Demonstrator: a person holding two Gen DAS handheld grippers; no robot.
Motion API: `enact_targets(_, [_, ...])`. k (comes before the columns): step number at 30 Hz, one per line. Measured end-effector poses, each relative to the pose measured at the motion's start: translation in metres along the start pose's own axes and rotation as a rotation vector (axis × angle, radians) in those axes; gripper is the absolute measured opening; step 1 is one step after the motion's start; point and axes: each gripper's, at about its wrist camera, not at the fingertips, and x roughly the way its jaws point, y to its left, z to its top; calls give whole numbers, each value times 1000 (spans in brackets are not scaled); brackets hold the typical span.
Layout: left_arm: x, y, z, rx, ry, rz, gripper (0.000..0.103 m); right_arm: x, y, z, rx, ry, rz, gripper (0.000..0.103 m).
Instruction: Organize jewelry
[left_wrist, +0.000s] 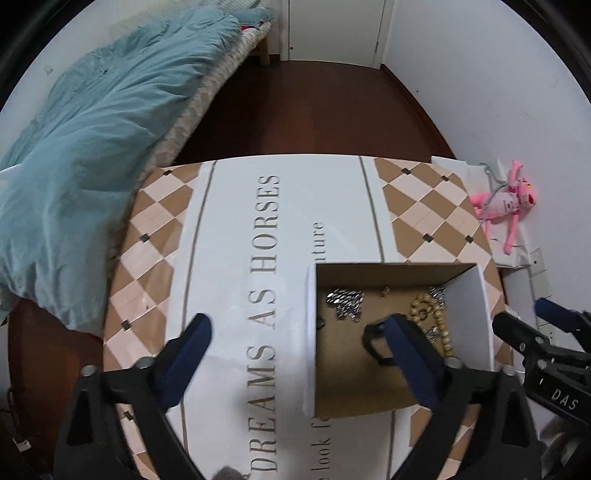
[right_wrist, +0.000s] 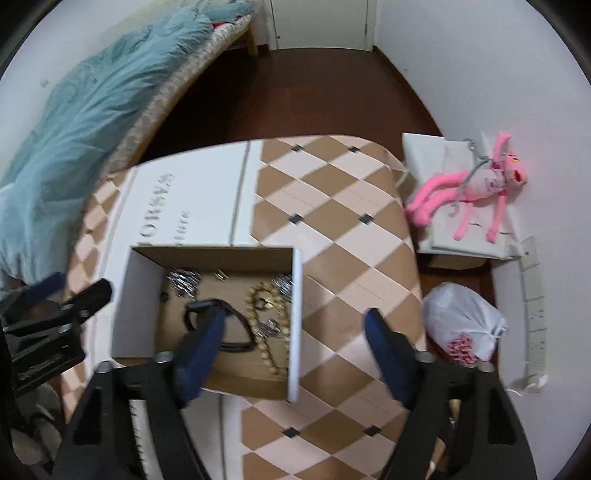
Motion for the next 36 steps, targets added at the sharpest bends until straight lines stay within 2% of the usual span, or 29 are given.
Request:
enact_targets(1, [0,0,-3,-1,0,9,98,2,0,-4,-3,5,-20,97])
enact_targets(4, [1,0,-11,2,-1,33,99,9,-2,-15,-3,23,-52,97])
enact_targets(6, [1,-1,-16,1,-3,40,99,12,-2,-21,-9,27,-76,101])
enact_targets(15, [-19,-10,-31,-7,-39,40,99,-4,-4,-40,-4,-9,-101,102])
enact_targets(21, [-59,-13,-39,-12,-102,23,99,-51,-5,-50,8,-87,-104,102])
enact_targets(30, [-142,-13,-62,-8,-233,11,99,-155,-1,-80,21,-258,-121,102])
enact_targets(36, [-187,-13,-80,5,-292,11,99,-208,6,-100,11,-336,-126,102])
